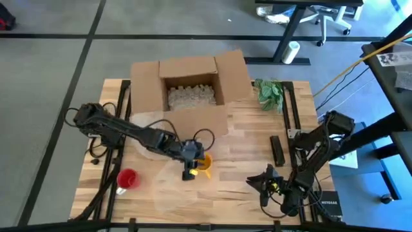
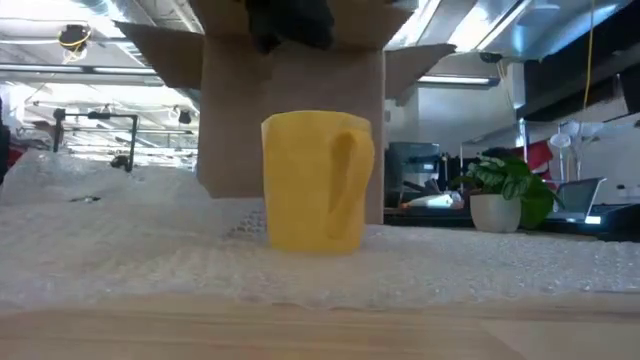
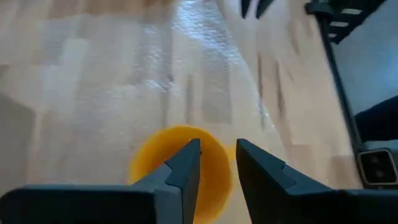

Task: Wrap mug
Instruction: Wrap the yellow mug with the right transparent bubble wrap

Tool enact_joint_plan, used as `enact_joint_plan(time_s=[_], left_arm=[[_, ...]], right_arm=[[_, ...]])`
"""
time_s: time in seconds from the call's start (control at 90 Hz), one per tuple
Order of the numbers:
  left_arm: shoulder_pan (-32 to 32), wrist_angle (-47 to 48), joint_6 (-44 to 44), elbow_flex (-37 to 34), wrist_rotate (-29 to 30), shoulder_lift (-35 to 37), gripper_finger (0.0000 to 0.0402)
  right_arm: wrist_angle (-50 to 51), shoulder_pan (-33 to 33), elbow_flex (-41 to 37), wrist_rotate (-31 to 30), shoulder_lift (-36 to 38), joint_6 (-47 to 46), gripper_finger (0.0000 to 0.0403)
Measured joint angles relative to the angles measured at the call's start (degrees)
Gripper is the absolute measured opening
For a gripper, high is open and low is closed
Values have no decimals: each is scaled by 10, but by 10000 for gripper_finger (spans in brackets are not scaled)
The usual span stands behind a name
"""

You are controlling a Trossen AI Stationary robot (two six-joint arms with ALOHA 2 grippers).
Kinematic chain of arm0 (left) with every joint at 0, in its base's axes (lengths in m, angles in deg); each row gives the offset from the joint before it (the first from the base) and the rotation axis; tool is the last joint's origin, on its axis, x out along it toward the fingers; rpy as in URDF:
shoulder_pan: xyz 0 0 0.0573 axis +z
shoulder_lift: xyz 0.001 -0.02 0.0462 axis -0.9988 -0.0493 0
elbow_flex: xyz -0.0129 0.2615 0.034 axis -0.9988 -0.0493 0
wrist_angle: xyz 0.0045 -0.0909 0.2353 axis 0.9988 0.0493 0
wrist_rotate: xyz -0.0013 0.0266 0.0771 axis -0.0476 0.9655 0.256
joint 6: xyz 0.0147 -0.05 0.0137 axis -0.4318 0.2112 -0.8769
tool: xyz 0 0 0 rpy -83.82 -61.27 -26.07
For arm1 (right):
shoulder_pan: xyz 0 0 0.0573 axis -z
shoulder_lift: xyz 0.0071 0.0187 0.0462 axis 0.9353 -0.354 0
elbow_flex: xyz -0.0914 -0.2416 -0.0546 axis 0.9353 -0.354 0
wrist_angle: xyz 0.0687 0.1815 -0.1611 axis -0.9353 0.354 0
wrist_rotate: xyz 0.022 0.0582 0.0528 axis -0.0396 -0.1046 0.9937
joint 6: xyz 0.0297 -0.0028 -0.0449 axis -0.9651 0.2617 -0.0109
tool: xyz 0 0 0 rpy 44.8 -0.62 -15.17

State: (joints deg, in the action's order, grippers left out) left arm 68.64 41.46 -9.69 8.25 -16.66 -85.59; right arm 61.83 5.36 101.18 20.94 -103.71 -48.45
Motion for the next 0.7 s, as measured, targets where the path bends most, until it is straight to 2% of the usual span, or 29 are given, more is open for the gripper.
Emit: enact_joint_plan(time_s=[0.2, 0.5, 0.7], left_arm=[[-36, -55, 58, -79, 58, 22, 86], [-78, -90, 146, -241, 202, 182, 86], [-108, -137, 218, -350, 248, 250, 86]], right_arm=[[35, -24, 0, 9, 0, -73, 62], [42, -55, 3, 15, 0, -137, 62], [73, -83, 29, 16, 0, -177, 56]])
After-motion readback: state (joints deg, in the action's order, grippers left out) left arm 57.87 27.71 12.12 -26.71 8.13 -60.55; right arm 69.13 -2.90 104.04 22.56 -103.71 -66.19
